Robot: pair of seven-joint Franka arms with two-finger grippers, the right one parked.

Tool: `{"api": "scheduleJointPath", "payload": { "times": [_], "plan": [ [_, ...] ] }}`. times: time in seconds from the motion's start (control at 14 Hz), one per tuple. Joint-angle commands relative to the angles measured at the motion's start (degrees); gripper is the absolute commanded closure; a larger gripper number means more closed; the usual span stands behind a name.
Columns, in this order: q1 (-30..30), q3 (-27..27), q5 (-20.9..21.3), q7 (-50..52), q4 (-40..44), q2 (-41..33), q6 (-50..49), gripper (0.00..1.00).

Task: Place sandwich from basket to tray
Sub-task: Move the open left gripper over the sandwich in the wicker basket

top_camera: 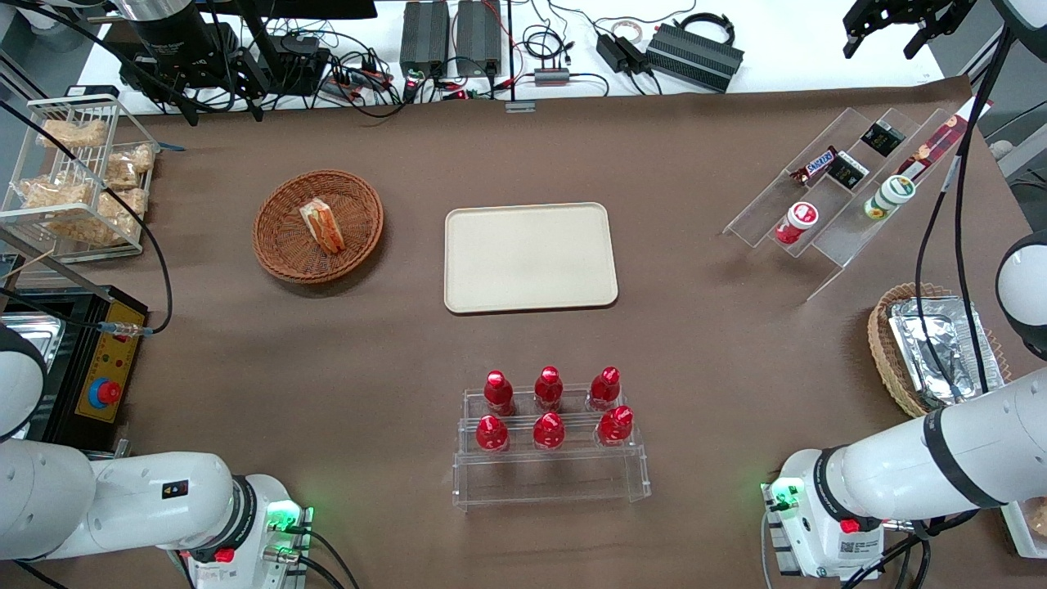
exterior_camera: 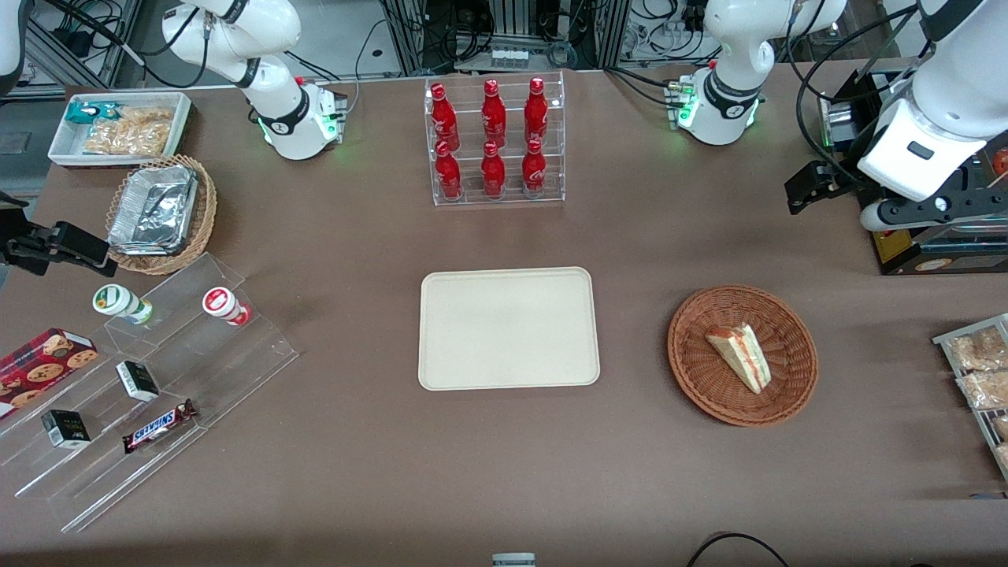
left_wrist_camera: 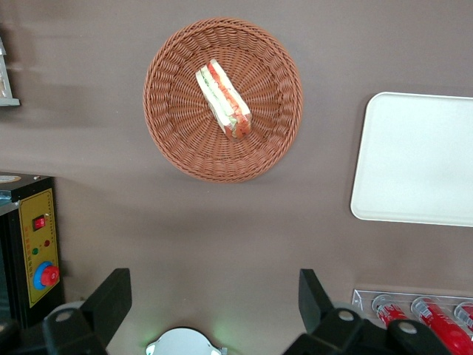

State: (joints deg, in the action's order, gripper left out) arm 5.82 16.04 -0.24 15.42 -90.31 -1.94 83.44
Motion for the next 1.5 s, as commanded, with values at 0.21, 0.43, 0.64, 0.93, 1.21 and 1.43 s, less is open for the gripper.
{"api": "scheduleJointPath", "payload": {
  "times": [0.21, 0.43, 0.64, 0.93, 1.21, 1.43],
  "plan": [
    [0.0, -0.2, 0.1, 1.0, -1.9, 0.3, 0.3, 0.0],
    [0.3, -2.2, 0.1, 1.0, -4.5, 3.9, 3.4, 0.0],
    [0.4, -2.5, 0.2, 1.1, -8.6, 8.4, 11.2, 0.0],
    [0.4, -5.7, 0.3, 1.4, -11.0, 17.3, 20.3, 0.0],
    [0.4, -6.8, 0.3, 14.2, -11.1, 26.3, 29.5, 0.0],
    [0.5, -6.7, -0.4, 22.6, -10.9, 29.4, 33.2, 0.0]
  ]
}}
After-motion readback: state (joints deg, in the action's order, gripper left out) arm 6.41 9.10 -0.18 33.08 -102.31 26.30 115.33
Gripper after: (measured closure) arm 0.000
